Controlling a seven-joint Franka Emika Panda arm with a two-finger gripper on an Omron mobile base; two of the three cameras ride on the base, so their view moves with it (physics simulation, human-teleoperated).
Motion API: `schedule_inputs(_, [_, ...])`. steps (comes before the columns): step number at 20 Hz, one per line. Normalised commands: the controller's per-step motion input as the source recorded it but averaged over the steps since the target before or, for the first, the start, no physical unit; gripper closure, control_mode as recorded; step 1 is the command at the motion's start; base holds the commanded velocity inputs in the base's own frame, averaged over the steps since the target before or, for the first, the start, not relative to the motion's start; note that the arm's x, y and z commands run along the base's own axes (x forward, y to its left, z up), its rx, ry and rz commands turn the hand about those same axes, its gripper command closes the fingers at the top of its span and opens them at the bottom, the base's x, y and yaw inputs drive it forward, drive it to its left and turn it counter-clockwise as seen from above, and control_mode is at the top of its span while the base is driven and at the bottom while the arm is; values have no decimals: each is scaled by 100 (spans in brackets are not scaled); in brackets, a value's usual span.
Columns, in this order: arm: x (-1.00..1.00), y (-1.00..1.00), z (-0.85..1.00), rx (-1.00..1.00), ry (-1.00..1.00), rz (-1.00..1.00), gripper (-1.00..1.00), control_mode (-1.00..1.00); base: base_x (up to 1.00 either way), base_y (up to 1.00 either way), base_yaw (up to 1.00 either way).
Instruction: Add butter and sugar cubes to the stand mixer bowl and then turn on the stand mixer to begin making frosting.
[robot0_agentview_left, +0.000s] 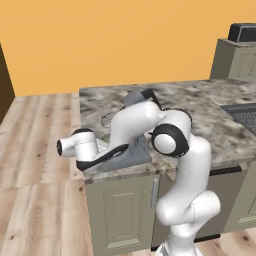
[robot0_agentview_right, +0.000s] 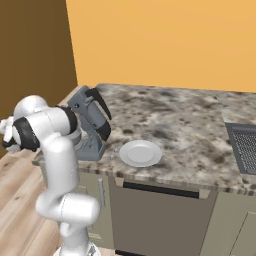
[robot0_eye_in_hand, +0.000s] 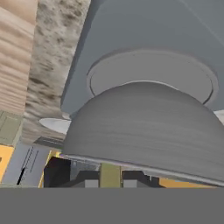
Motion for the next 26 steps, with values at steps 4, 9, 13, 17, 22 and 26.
schedule_inputs(4, [37,4,-9,0,5,2,100,-100,0,0,0])
schedule_inputs(9, [24,4,-20,0,3,2,100,-100,0,0,0])
schedule_inputs(13, [15,0,-24,0,2,4,100,-100,0,0,0])
schedule_inputs(17, [1,0,-33,0,1,5,100,-100,0,0,0])
schedule_inputs(22, [0,0,-25,0,3,5,-100,-100,0,0,0])
schedule_inputs(26, [0,0,-13,0,1,5,-100,-100,0,0,0])
